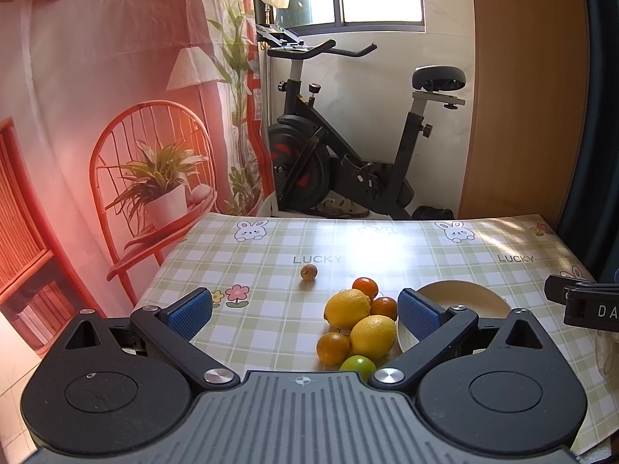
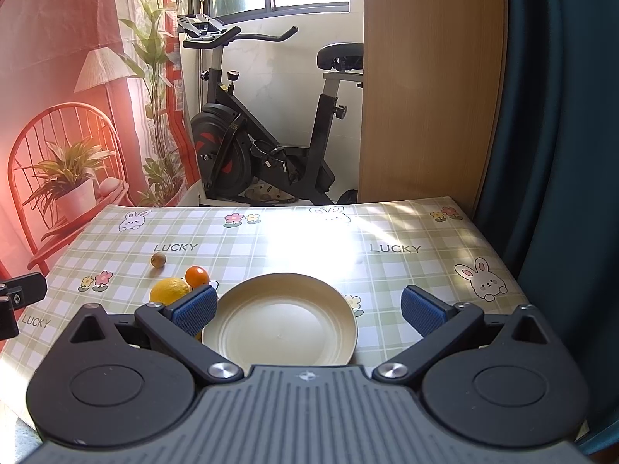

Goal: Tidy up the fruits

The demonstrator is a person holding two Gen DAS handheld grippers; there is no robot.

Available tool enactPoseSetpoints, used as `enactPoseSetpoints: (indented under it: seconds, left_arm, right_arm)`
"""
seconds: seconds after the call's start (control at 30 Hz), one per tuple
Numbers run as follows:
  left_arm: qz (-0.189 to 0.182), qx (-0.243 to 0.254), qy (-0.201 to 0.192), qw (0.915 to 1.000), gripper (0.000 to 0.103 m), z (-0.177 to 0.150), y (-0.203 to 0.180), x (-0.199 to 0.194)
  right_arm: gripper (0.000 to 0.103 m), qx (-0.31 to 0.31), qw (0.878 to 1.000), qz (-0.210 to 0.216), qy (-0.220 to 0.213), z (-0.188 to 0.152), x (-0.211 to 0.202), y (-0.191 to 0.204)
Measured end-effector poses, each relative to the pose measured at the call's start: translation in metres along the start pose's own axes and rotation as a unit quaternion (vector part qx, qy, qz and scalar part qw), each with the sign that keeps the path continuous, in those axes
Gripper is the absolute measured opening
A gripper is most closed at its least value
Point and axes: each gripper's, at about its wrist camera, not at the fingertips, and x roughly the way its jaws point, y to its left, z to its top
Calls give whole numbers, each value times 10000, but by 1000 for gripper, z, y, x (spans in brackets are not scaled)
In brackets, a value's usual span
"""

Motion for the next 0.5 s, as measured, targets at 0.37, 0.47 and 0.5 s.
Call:
enactPoseSetpoints:
  seconds: [0.37, 0.47, 0.5]
  left_arm:
    - [-6, 0, -3, 10000, 103, 0, 1, 0]
    - [0, -1, -2, 10000, 103, 0, 1, 0]
    - [0, -4, 1, 10000, 103, 0, 1, 0]
  right_arm:
    - [103, -1, 10000, -3, 3, 0, 0, 0]
    - [103, -1, 10000, -3, 4, 0, 0, 0]
    - [103, 3, 10000, -4, 6, 0, 0, 0]
